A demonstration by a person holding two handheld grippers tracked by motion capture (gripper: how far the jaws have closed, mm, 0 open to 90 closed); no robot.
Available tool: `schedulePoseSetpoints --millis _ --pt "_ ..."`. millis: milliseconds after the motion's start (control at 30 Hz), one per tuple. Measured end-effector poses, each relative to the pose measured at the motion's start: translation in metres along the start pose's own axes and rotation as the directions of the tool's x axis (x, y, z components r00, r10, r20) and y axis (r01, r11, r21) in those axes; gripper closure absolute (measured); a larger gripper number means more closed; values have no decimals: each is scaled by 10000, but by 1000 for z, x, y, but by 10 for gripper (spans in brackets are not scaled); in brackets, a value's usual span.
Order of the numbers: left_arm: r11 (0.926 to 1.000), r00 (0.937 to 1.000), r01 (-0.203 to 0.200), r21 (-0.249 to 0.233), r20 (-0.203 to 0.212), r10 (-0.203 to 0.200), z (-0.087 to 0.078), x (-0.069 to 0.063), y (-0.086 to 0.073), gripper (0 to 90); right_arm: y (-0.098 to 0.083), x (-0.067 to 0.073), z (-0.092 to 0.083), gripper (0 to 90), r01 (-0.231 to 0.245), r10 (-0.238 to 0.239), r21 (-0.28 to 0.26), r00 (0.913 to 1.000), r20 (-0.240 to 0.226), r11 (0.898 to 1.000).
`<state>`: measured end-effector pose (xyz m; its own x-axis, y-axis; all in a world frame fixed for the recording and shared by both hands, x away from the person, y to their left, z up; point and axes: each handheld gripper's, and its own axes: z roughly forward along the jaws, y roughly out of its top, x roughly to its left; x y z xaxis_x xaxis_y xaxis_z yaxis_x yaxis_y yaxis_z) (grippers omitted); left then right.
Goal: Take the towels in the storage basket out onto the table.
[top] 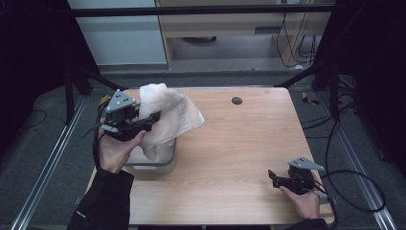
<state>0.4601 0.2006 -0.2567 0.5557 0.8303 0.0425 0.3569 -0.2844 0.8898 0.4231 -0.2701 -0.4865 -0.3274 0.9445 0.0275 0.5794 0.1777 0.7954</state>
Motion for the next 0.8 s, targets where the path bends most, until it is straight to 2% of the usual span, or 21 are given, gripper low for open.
schedulePoseSetpoints --millis 333,800 --pt "9994 9982 -345 67 489 341 14 -22 10 590 0 0 0 128 36 -36 -34 10000 15 10000" --pt "9971 9899 -727 230 1239 693 45 -51 16 590 0 -2 -1 131 42 -42 -118 10000 46 9999"
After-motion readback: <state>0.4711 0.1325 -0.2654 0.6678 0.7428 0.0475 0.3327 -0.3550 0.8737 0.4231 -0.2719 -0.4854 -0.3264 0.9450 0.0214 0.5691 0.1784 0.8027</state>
